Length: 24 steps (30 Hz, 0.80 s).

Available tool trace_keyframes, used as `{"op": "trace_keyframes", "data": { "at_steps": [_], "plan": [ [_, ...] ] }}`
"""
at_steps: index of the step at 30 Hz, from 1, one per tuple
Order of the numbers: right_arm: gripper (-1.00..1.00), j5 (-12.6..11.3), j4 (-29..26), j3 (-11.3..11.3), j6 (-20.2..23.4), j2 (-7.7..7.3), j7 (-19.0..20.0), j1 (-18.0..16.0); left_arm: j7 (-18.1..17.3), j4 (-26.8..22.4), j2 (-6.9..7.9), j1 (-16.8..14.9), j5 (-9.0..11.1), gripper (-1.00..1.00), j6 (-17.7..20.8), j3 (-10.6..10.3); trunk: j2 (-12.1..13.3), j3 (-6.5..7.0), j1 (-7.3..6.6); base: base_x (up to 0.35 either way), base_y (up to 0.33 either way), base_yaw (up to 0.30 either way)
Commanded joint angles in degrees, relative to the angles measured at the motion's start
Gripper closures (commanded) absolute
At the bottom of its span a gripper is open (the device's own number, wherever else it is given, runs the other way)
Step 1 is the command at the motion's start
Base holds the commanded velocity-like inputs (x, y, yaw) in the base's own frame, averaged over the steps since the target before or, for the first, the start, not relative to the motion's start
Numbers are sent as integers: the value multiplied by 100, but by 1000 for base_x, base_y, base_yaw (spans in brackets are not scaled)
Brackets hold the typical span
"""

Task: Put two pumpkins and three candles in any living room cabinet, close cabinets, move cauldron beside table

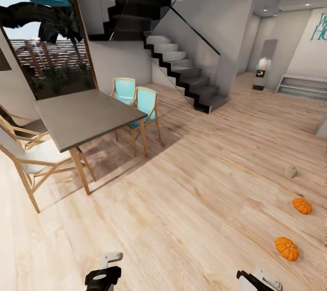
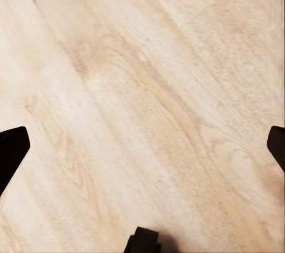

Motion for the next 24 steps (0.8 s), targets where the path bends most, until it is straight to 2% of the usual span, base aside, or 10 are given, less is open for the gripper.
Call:
{"op": "trace_keyframes", "data": {
  "at_steps": [1,5,15,21,24],
  "plan": [
    [-100,0,0,0,-3,1,0,0,0,0,-3,0,0,-100,0,-3,0,0,0,317,110,-273],
    [-100,4,0,0,-15,9,0,0,0,0,-1,0,0,-100,0,-8,0,-7,0,311,136,-145],
    [-100,4,0,0,-18,12,0,0,0,0,5,0,0,-100,0,-9,0,-9,0,309,110,-24],
    [-100,1,0,0,-18,11,0,0,0,0,10,0,0,-100,1,0,0,-9,0,309,113,-229],
    [-100,5,0,0,-24,11,0,0,0,0,11,0,0,-100,0,-1,0,-9,0,310,108,-74]
  ]
}}
